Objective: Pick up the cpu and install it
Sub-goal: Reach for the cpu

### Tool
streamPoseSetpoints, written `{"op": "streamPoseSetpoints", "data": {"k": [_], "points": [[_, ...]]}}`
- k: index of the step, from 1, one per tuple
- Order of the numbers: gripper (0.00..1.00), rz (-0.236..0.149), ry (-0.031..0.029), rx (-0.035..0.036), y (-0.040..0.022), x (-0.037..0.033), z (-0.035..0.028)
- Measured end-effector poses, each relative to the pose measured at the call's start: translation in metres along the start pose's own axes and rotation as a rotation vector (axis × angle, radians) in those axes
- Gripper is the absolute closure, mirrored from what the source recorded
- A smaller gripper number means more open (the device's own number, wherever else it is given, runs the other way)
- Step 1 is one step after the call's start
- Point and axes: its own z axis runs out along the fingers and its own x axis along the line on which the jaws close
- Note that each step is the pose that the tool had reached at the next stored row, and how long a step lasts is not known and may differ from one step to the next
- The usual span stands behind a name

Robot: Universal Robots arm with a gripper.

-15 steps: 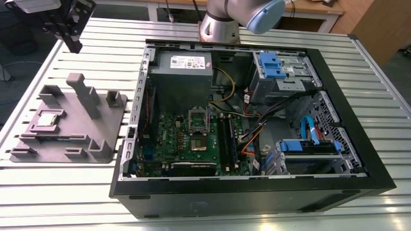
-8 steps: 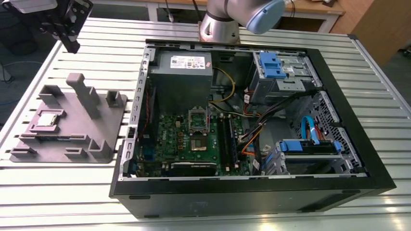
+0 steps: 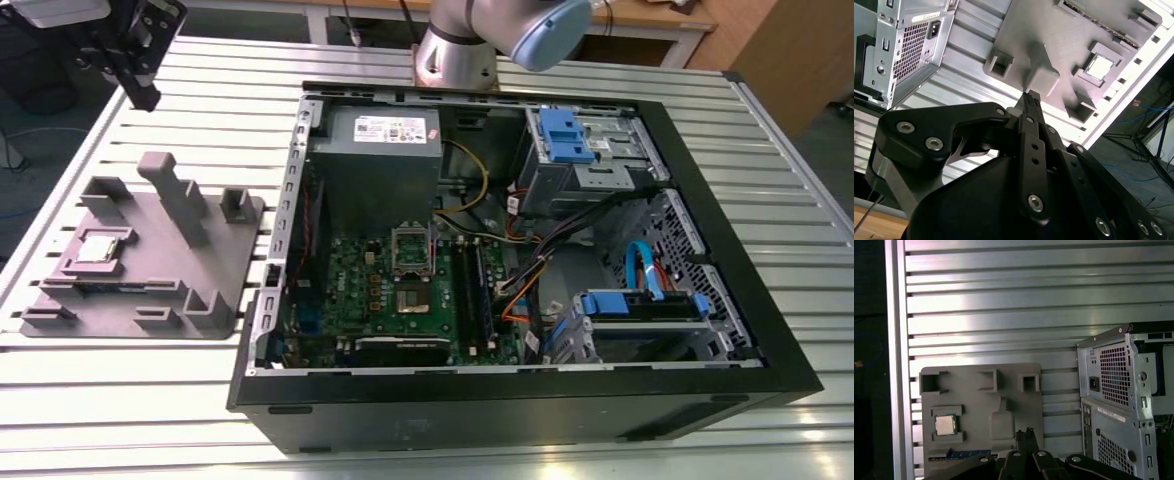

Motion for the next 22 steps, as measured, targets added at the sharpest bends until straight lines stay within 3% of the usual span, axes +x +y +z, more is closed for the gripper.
{"op": "streamPoseSetpoints", "data": {"k": [10,22], "points": [[0.89,0.000,0.0000,0.0000,-0.0006,0.0077,0.0004],[0.89,0.000,0.0001,0.0000,-0.0009,0.0116,0.0004]]}}
